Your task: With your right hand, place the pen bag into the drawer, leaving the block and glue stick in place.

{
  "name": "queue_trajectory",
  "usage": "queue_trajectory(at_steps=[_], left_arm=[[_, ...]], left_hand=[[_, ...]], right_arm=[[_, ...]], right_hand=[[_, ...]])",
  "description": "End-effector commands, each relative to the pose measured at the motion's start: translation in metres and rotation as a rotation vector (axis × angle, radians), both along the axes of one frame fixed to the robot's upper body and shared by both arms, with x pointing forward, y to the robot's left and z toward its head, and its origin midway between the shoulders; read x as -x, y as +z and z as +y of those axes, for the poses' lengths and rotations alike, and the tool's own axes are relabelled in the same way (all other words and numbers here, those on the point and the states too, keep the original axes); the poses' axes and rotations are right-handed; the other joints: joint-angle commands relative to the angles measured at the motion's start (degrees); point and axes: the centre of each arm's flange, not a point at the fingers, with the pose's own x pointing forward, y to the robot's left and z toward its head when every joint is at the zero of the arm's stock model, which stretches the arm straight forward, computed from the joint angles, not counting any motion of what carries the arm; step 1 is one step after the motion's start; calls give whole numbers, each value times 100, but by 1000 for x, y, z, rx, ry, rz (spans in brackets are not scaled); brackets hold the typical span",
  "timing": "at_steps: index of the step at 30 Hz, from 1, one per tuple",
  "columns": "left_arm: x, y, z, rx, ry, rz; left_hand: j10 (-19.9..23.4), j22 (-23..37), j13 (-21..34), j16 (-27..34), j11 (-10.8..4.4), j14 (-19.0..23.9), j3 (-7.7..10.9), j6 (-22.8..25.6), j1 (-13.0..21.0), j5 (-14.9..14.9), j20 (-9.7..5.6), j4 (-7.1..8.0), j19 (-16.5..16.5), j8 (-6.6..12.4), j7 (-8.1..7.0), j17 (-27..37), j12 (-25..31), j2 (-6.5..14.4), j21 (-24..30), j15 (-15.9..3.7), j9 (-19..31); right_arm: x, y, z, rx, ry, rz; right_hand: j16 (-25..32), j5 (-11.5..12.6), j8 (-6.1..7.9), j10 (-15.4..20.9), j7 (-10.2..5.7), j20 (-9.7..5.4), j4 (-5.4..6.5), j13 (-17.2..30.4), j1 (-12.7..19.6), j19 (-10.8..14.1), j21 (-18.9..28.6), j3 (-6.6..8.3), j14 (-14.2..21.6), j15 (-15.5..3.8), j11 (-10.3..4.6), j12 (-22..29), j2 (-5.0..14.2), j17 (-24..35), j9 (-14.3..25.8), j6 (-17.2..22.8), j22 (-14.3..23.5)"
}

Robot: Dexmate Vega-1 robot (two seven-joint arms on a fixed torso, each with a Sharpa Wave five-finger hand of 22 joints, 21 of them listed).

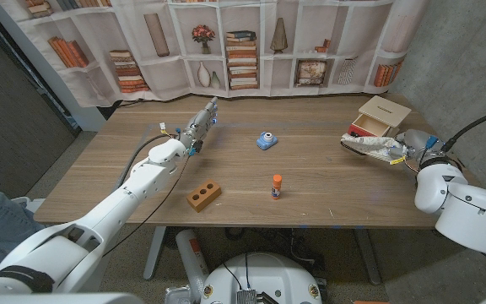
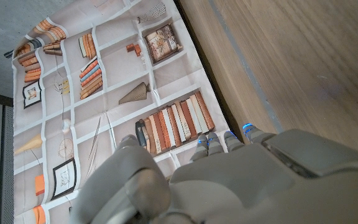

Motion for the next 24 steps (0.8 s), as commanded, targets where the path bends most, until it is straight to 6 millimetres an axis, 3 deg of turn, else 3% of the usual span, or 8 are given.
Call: queue_trajectory(at_steps=[1, 24], left_arm=[[-2, 0, 7, 5, 5, 3], [6, -4, 16, 10, 23, 1]], left_hand=[[-28, 9, 28, 7, 10, -122, -36, 3, 28, -9, -50, 24, -631, 24, 10, 17, 22, 75, 28, 9, 27], [-31, 9, 28, 7, 15, -124, -56, 3, 49, -14, -53, 16, -633, 24, 6, 17, 21, 86, 30, 16, 27]], right_arm=[[-8, 14, 5, 2, 14, -58], [-26, 32, 3, -20, 30, -119]], right_hand=[[-31, 32, 33, 40, 8, -18, -8, 17, 3, 41, 2, 0, 59, -639, -10, -25, 77, 34, 16, 59, 12], [-56, 39, 8, 83, -4, -27, -15, 16, 18, 99, 19, -7, 104, -647, -5, -60, 118, 41, 20, 105, 15]])
